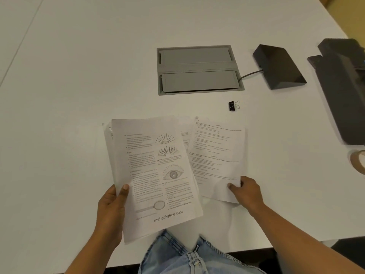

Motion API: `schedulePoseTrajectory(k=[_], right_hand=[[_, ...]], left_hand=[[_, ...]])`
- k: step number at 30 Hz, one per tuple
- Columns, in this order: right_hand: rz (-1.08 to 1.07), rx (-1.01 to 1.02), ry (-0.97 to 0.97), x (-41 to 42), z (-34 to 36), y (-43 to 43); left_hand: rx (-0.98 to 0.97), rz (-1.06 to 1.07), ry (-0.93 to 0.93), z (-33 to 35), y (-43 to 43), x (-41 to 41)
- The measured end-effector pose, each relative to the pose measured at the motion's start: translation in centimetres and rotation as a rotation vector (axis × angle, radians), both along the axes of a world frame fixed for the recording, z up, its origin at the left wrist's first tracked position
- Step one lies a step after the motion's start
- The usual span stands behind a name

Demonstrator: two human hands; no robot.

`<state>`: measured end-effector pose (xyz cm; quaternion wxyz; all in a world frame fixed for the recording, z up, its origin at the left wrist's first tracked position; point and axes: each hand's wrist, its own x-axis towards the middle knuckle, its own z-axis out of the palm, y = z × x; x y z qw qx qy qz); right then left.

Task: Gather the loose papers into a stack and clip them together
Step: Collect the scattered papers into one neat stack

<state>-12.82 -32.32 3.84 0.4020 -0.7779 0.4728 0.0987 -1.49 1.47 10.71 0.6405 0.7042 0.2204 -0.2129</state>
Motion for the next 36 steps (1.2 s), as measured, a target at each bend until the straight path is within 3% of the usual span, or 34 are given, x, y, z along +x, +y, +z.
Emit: schedulePoseTrajectory(k=[11,17,24,29,36], right_hand=[[0.131,-0.226,0.163,3.7,0.2,2.4],[0.172,-0.207,0.256,5.6,0.8,3.5],[-0.009,-0.09,0.174,5.7,0.3,3.3],[0.024,-0.109,0.292,5.2,0.2,3.4],[0.058,-0.004,0.042,3.7,0.1,2.4]], left_hand=[[0.037,0.099,-0.022,0.5,4.4,0.6],[0.041,0.132,-0.021,0.5,6.1,0.3],[0.041,0.159,-0.019,0.2,6.3,0.1],[0.066,0.165,-0.018,0.0,6.3,-0.2],[0.067,0.152,-0.018,-0.3,6.2,-0.3]])
